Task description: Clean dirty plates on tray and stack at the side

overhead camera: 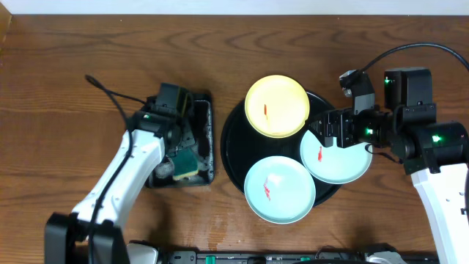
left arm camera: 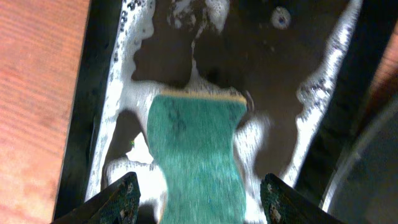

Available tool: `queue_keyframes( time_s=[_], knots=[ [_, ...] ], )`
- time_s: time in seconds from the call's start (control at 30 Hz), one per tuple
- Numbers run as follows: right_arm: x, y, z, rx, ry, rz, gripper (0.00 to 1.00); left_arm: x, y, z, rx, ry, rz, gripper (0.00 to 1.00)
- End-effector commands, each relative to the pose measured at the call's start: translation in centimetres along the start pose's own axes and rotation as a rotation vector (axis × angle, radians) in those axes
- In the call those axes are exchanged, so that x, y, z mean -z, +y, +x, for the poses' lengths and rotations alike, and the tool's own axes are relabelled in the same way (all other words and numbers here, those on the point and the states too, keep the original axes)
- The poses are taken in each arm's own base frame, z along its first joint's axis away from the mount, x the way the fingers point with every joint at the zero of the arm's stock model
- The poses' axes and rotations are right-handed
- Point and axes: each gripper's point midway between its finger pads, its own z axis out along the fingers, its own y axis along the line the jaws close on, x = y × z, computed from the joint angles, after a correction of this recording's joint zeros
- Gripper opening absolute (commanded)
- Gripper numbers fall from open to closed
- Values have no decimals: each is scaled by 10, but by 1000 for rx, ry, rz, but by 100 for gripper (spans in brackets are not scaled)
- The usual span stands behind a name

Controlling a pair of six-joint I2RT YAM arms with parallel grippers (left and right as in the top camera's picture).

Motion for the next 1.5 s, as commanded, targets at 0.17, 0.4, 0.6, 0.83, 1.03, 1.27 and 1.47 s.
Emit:
queue_keyframes(
  time_s=[0.17,0.4,0.6,0.83,1.03,1.27,1.47],
  knots=[
    [6,3,-3,2,-12,0,82,-62,4,33,4,183,-74,60],
    [6,-2,6,-17,23,29,81,-73,5,42,3,230,-87,8],
    [6,-15,25,-50,94,103,72,-48,-3,23,-40,192,-58,7],
    [-21,-36,79,-163,254,167,48,11,-10,-2,-49,94,6,7],
    [-52,-63,145,-305,395,258,45,53,-16,3,-86,51,117,7],
    [-87,-62,186,-313,431,171,43,79,-18,12,-109,30,192,8],
    [-109,-67,203,-319,400,154,35,82,-16,15,-110,33,190,8]
  ],
)
